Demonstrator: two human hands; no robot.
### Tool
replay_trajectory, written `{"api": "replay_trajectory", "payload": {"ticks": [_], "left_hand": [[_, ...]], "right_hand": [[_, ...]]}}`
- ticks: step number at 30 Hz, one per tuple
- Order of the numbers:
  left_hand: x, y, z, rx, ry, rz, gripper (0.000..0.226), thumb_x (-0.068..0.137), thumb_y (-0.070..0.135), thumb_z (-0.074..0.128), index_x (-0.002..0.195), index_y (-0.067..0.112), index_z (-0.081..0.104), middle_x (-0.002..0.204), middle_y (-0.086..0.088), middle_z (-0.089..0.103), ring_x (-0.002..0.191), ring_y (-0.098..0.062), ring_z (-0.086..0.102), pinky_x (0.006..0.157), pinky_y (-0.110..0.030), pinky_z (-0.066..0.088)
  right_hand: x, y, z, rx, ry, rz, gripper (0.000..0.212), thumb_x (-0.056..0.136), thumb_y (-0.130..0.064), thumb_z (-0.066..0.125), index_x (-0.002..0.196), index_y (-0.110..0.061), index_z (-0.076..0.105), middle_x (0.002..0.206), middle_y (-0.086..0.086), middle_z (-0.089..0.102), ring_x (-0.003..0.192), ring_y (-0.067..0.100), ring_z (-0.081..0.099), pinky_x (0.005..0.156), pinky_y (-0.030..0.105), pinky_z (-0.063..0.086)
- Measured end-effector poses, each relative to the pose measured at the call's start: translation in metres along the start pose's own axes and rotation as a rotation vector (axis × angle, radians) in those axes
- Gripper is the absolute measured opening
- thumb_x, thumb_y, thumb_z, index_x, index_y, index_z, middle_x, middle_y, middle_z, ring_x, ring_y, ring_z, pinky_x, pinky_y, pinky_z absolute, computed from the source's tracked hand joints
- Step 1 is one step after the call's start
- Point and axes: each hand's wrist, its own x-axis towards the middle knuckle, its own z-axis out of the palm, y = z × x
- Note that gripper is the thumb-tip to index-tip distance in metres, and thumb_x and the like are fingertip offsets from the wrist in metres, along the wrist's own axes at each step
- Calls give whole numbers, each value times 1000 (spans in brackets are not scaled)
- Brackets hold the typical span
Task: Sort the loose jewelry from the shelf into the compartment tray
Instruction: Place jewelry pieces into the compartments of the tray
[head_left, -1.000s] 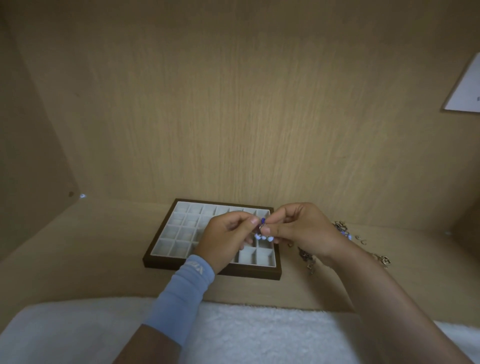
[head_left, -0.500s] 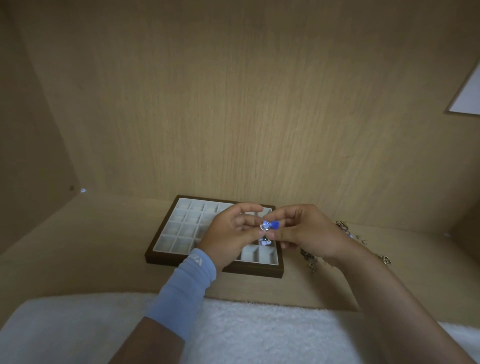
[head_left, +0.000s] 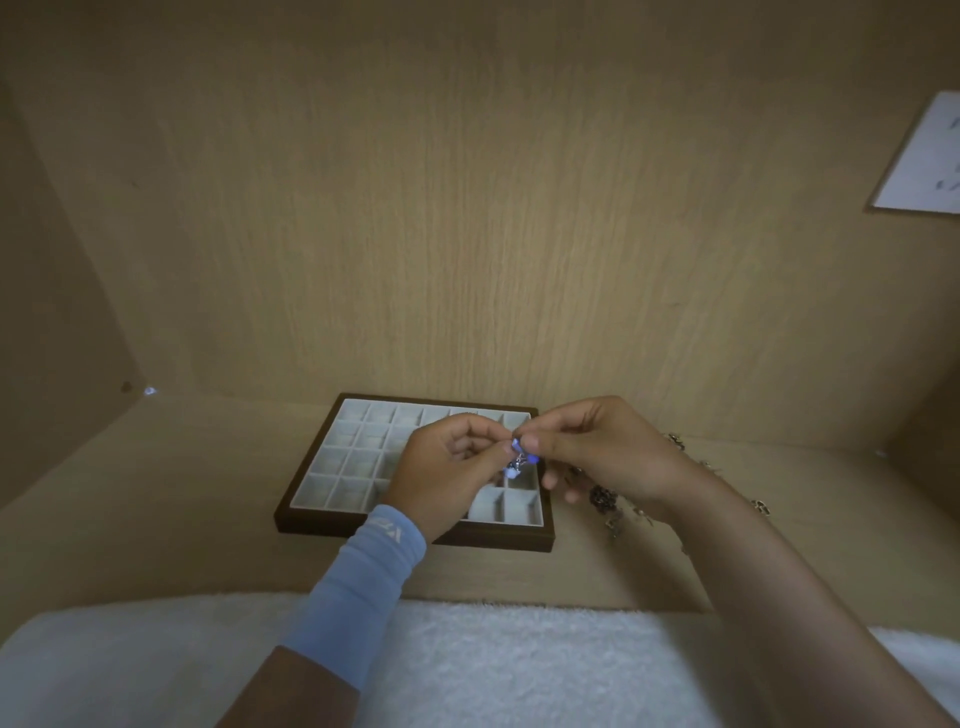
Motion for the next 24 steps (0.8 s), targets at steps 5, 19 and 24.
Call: {"api": "replay_trajectory", "payload": {"ticks": [5,19,24], "left_hand": [[-2,-1,0,181,-99,-14,9,85,8,68,86,14,75,78,1,75,68,-2,67,62,-13,50],[1,-22,-13,872,-159,247,10,86,30,63,90,39,66,91,19,62,93,-5,48,88,-30,41],[1,-25,-14,884,-195,271,13,79,43,62,92,40,64,96,20,61,97,-5,47,95,-34,36]], "right_hand": [[2,7,-9,-156,-23,75,10,80,-17,82,89,-14,82,77,16,74,56,12,54,45,21,40],[17,33,10,-616,-30,-28,6,75,-28,86,75,-26,80,72,-14,74,72,-1,67,77,27,56],[19,38,2,-732,65,-52,15,74,-41,84,73,-28,76,71,-17,71,70,1,65,75,37,58]]}}
